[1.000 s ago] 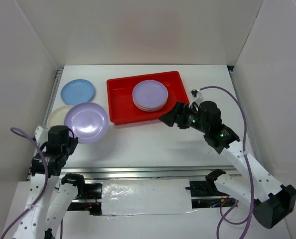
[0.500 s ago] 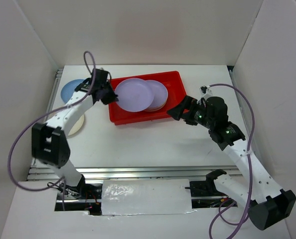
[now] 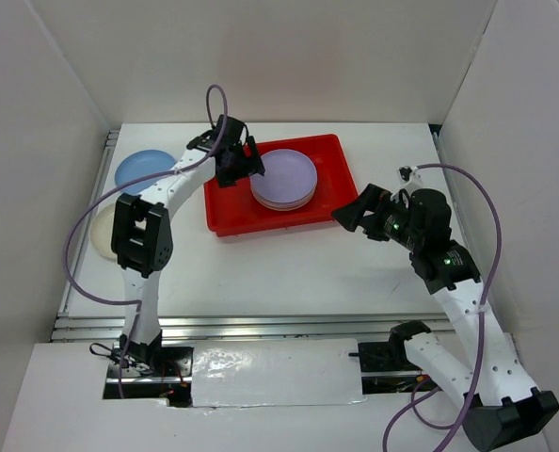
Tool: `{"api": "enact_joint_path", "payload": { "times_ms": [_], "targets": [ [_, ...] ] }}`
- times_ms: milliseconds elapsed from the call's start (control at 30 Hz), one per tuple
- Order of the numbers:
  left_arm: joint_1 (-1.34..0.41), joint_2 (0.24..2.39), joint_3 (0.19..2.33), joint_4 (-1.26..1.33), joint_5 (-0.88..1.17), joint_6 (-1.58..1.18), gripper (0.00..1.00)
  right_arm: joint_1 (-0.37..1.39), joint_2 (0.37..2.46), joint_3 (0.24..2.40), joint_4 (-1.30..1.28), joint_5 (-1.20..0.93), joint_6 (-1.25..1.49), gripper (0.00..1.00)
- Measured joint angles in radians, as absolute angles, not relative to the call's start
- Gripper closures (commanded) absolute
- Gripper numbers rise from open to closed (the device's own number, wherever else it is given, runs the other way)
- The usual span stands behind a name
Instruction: Place the plates into the plastic bin on the countertop
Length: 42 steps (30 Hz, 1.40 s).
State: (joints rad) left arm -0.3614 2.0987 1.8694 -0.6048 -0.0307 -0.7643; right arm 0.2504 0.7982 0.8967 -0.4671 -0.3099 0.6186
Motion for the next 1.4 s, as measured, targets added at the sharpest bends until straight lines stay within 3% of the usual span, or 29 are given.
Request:
{"api": "enact_joint_path", "payload": {
  "times_ms": [100,267,467,700,933,1000,1100,1167,1200,1233,1300,1400],
  "targets": [
    [-0.363,2.021,1.803,-0.595,-0.102,-0.768,0.01,0.235,0.788,0.896,-0.468,-0.324,0.612,0.00],
    [-0.315,1.665,1.507,-0.620,-0.252,-0.854,0.01,0.231,0.786,0.873,-0.443,-0.363,0.612,0.00],
    [0.049,1.354,1.172,-0.624,-0.329,-1.006,0.01,0.241,0.817,0.816,-0.401,-0.430,0.615,0.00],
    [0.376,1.325,0.934,-0.641,-0.317,-1.137,0.01,0.286,0.832,0.777,-0.357,-0.492,0.611,0.00],
    [0.432,1.457,0.982,-0.598,-0.318,-1.190,0.01,0.315,0.833,0.751,-0.326,-0.515,0.610,0.00],
    [0.432,1.531,0.989,-0.573,-0.314,-1.195,0.05,0.318,0.833,0.744,-0.324,-0.517,0.608,0.00],
    [0.431,1.618,0.980,-0.550,-0.301,-1.212,0.19,0.318,0.832,0.743,-0.323,-0.517,0.607,0.00],
    [0.430,1.649,0.958,-0.541,-0.303,-1.219,0.62,0.318,0.831,0.743,-0.323,-0.516,0.604,0.00],
    [0.429,1.642,0.947,-0.534,-0.306,-1.226,0.79,0.318,0.831,0.743,-0.324,-0.516,0.602,0.00],
    [0.429,1.632,0.936,-0.523,-0.303,-1.238,0.89,0.318,0.831,0.743,-0.325,-0.514,0.600,0.00],
    [0.433,1.580,0.912,-0.482,-0.298,-1.256,0.98,0.318,0.827,0.743,-0.326,-0.511,0.596,0.00],
    [0.427,1.485,0.850,-0.442,-0.289,-1.265,1.00,0.318,0.820,0.743,-0.326,-0.508,0.595,0.00]
  ]
}}
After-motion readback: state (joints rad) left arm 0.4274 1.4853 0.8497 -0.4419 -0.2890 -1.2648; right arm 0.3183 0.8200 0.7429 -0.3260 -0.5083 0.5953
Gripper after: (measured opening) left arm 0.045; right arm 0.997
